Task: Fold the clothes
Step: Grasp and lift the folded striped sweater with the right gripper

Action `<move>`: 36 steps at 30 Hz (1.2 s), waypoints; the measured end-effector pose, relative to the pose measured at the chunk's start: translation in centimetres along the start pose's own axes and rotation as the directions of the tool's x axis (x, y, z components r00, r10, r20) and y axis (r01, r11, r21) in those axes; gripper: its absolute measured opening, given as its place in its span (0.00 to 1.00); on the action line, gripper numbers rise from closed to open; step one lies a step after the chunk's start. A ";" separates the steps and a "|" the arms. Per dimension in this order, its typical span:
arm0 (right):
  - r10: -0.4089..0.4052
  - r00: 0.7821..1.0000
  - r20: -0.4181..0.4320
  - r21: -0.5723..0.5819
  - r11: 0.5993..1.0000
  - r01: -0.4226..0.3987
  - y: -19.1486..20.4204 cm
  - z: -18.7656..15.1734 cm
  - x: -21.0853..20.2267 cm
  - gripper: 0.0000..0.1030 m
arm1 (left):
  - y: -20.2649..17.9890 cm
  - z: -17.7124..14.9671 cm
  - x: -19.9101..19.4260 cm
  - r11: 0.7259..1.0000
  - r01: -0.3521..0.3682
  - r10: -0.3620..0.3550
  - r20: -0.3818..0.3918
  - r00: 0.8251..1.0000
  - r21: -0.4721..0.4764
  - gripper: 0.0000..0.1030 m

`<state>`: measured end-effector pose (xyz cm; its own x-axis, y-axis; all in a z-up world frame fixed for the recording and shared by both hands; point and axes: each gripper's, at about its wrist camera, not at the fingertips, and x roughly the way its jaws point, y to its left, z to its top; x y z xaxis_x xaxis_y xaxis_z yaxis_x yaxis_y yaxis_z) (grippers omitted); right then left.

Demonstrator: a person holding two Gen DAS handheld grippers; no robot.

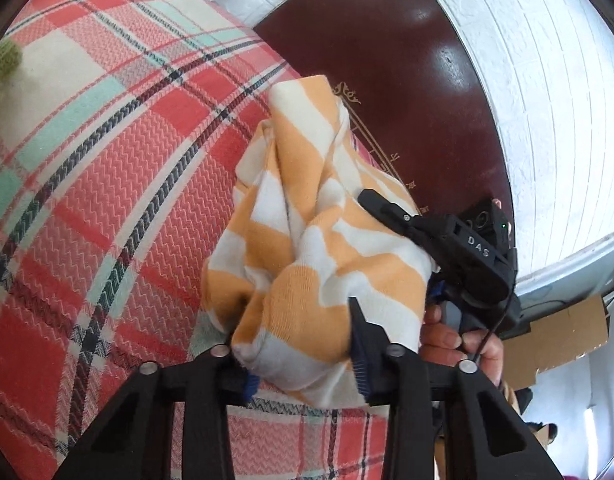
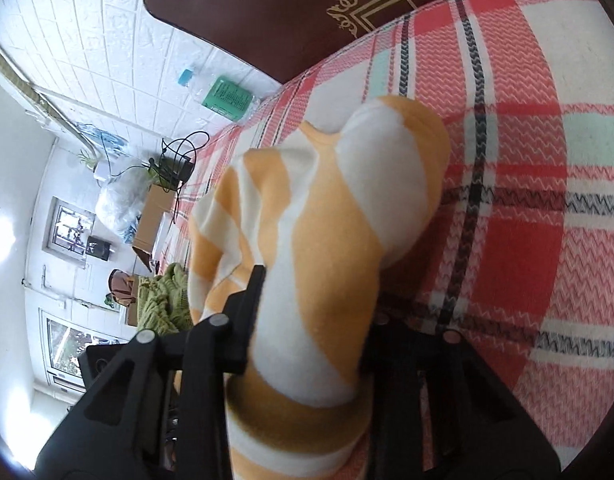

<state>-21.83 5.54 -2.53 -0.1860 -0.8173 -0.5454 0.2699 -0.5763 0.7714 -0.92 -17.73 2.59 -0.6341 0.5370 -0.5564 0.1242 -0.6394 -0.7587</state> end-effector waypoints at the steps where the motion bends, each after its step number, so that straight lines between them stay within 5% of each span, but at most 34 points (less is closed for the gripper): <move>1: 0.003 1.000 0.002 0.001 1.000 -0.003 0.2 0.0 -0.2 0.30 | -0.2 0.0 -0.3 1.000 0.003 -0.003 0.006 1.000 0.004 0.30; 12: 0.112 0.992 0.049 -0.060 0.992 -0.109 6.6 -0.3 -3.6 0.25 | -3.6 1.1 -6.9 0.994 0.081 -0.087 0.093 0.992 0.075 0.22; 20: 0.276 0.960 0.051 -0.165 0.950 -0.264 16.0 -0.3 -3.6 0.25 | -5.5 1.6 -16.5 0.983 0.097 -0.133 0.244 0.961 0.154 0.22; 29: 0.436 0.895 -0.092 -0.182 0.877 -0.445 26.5 -1.5 5.6 0.25 | -0.8 3.1 -30.1 0.992 -0.062 0.004 0.469 0.883 0.107 0.22; 34: 0.433 0.877 -0.207 -0.149 0.872 -0.466 30.3 -4.2 13.6 0.25 | 4.4 3.6 -35.1 0.986 -0.167 0.137 0.551 0.823 0.006 0.22; 36: 0.411 0.877 -0.248 -0.131 0.883 -0.451 30.5 -5.6 16.5 0.25 | 7.2 3.2 -36.0 0.981 -0.186 0.180 0.552 0.814 -0.046 0.22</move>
<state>-11.36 -25.49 10.17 0.1823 -0.9528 -0.2428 0.4455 -0.1400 0.8842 20.35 -43.44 18.31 -0.9152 0.0182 -0.4025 0.2747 -0.7025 -0.6565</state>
